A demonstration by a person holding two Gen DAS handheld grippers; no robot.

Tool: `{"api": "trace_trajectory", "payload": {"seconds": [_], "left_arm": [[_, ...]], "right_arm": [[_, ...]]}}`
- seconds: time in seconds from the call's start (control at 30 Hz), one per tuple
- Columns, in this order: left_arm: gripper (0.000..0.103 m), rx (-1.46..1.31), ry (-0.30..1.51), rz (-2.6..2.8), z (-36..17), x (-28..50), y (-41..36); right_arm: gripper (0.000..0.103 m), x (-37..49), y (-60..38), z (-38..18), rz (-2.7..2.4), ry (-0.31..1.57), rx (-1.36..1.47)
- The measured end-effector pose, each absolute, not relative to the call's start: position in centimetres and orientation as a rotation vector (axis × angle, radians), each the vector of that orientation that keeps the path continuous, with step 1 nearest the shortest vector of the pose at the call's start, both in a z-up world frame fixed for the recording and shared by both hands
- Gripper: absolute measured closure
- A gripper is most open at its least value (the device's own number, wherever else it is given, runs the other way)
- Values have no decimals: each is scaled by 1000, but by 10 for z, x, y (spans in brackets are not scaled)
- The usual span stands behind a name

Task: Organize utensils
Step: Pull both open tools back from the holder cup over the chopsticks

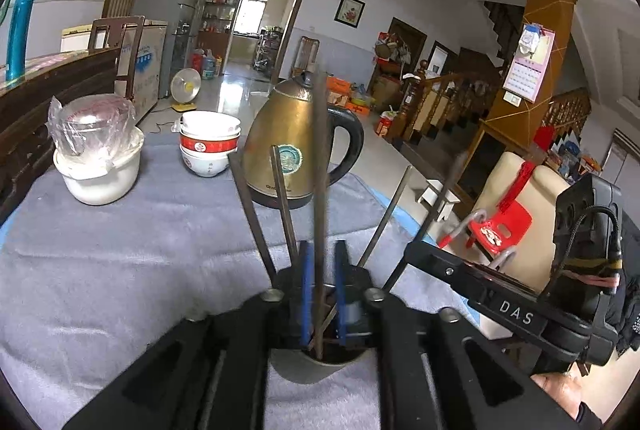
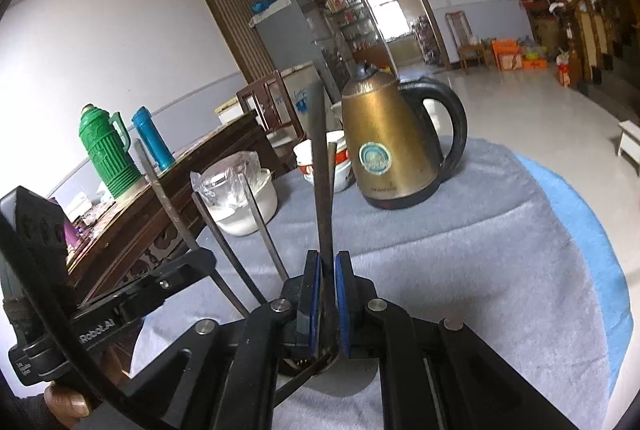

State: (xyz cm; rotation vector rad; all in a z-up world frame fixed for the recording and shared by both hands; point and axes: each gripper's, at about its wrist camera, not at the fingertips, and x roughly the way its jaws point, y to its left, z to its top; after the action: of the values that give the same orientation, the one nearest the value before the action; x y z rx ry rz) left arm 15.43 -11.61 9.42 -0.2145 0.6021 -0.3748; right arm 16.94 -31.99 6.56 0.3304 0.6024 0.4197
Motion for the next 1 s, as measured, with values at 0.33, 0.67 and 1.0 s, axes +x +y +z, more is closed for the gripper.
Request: {"api": "trace_trajectory", "payload": {"seconds": [0.33,0.67,1.0], "left_arm": [[42,-269,488,-323,126,107,-63],[28,-286,570,-104,69,67,24],[28,-331,859,43,-29,56,63]], "right_arm": [[80,133,-343,104,295,493,382],[25,30,-367,103,54,321,472],[25,12,-304,-11,131,736,492]]}}
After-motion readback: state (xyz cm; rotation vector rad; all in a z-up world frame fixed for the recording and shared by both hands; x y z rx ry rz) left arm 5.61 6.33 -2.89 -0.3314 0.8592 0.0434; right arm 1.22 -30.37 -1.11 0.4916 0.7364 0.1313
